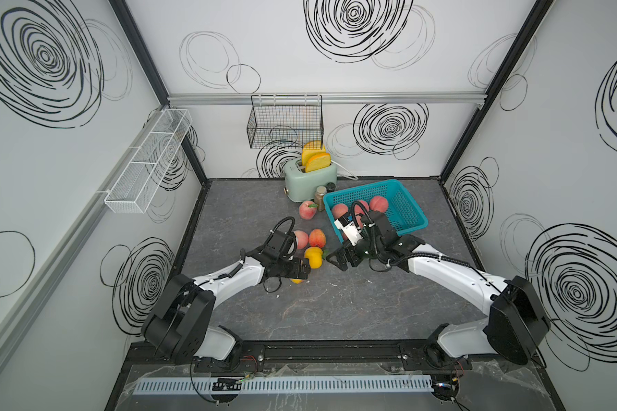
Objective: Put the peaches into the basket
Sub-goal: Place the peach in the basket, then pick up the peach from the center of the board.
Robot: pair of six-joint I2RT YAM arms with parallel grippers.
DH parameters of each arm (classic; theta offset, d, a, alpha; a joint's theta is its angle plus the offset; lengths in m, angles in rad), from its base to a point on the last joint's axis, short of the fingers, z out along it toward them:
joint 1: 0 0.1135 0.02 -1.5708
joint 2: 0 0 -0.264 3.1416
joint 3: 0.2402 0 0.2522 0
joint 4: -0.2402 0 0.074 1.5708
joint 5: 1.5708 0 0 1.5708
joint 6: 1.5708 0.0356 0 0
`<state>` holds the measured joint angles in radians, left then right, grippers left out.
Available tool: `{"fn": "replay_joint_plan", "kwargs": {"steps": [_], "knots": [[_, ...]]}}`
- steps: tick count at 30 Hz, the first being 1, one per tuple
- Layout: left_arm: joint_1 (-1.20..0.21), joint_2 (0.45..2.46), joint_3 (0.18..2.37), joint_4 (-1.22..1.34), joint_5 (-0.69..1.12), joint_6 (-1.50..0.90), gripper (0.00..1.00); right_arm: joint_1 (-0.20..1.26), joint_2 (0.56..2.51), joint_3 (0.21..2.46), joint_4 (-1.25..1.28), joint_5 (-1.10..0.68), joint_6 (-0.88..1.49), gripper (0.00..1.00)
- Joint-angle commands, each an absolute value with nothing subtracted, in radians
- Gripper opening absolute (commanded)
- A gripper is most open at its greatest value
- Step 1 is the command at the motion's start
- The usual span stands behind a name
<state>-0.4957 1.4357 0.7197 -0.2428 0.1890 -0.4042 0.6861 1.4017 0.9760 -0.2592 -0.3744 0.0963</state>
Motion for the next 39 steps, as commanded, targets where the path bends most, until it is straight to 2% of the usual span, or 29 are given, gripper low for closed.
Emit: {"fn": "replay_joint_plan", "kwargs": {"steps": [1,8,15,23,30,39], "knots": [[-0.501,1.452,0.709,-0.206,0.177,-0.402,0.96,0.690,1.405,0.964,-0.247,-0.383,0.076,1.00],[-0.504,1.455,0.710,-0.212,0.169,-0.403,0.81,0.689,1.399,0.951,-0.244,-0.383,0.073,1.00],[-0.510,1.402,0.720,-0.262,0.163,-0.403,0.77,0.686,1.356,0.941,-0.242,-0.375,0.071,1.00],[-0.514,1.305,0.753,-0.342,0.203,-0.412,0.77,0.686,1.300,0.927,-0.218,-0.399,0.056,1.00],[-0.496,1.266,0.815,-0.287,0.428,-0.513,0.78,0.693,1.245,0.912,-0.197,-0.434,0.007,1.00],[-0.457,1.289,0.824,-0.038,0.689,-0.715,0.78,0.709,1.182,0.874,-0.130,-0.440,-0.024,1.00]]}}
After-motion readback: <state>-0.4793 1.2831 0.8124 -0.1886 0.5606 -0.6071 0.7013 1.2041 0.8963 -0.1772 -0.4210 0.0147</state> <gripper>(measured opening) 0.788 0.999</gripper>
